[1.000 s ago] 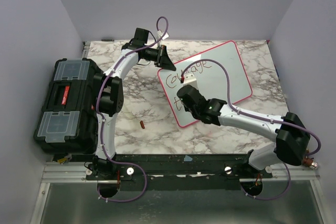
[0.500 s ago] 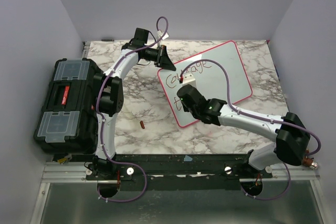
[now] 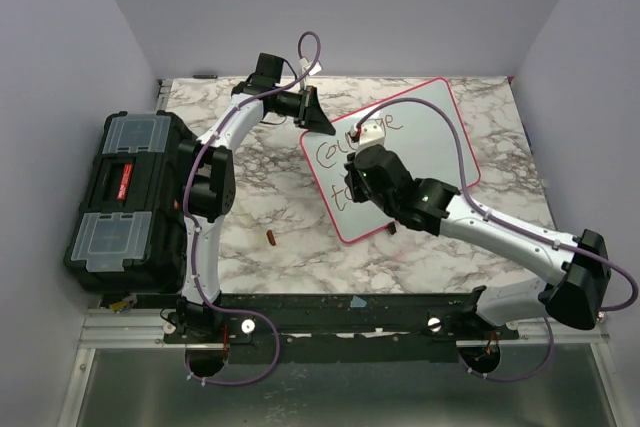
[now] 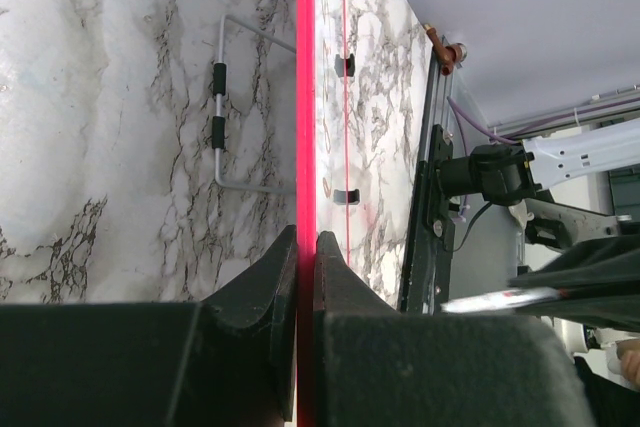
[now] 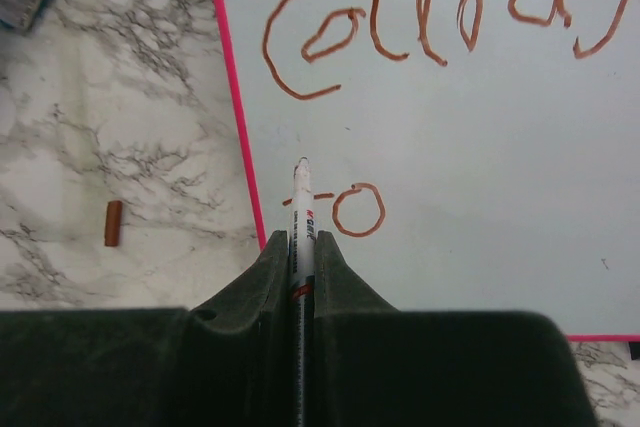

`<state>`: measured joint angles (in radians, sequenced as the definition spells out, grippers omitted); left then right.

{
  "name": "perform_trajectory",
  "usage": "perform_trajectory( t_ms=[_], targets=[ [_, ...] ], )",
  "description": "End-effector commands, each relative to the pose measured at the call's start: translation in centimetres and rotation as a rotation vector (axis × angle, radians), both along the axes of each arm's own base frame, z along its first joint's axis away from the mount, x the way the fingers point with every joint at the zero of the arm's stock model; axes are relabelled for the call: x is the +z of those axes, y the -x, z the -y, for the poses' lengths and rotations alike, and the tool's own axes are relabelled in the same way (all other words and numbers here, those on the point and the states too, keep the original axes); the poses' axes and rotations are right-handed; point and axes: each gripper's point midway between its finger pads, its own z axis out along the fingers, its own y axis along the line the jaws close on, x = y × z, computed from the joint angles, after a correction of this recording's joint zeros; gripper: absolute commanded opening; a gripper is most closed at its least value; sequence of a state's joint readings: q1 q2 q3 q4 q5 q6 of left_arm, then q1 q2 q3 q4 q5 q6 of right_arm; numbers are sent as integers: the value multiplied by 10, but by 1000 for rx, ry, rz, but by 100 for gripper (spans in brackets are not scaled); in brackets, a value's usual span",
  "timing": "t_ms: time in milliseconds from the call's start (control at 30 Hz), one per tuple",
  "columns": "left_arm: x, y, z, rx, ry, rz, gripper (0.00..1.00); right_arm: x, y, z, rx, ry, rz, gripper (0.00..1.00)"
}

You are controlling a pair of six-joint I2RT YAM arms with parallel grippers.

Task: Write a sentence on the whiteboard

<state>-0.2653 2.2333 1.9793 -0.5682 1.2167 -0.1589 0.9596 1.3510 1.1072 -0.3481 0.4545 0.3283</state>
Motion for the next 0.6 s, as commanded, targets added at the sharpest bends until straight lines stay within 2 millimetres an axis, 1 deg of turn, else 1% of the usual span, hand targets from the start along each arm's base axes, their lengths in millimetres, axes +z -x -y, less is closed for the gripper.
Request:
perform_trajectory(
  t_ms=[0,200,300,400,467,567],
  targets=[
    [8,-11,-1,-10,14,159,0,22,8,8,41,14,-20,1],
    [8,-11,-1,-8,13,158,0,20,9,17,52,41,-59,1],
    [7,-11,-1,-10,13,157,0,13,0,36,-12,64,-62,1],
    [8,-11,-1,-11,14,158,0,12,-10,51,-76,28,-39,1],
    [9,-10,-1,-12,17,159,0,10,-17,58,-109,3,-26,1],
    [9,-10,-1,-13,17,158,0,5,-22,62,-139,-2,-20,1]
  ],
)
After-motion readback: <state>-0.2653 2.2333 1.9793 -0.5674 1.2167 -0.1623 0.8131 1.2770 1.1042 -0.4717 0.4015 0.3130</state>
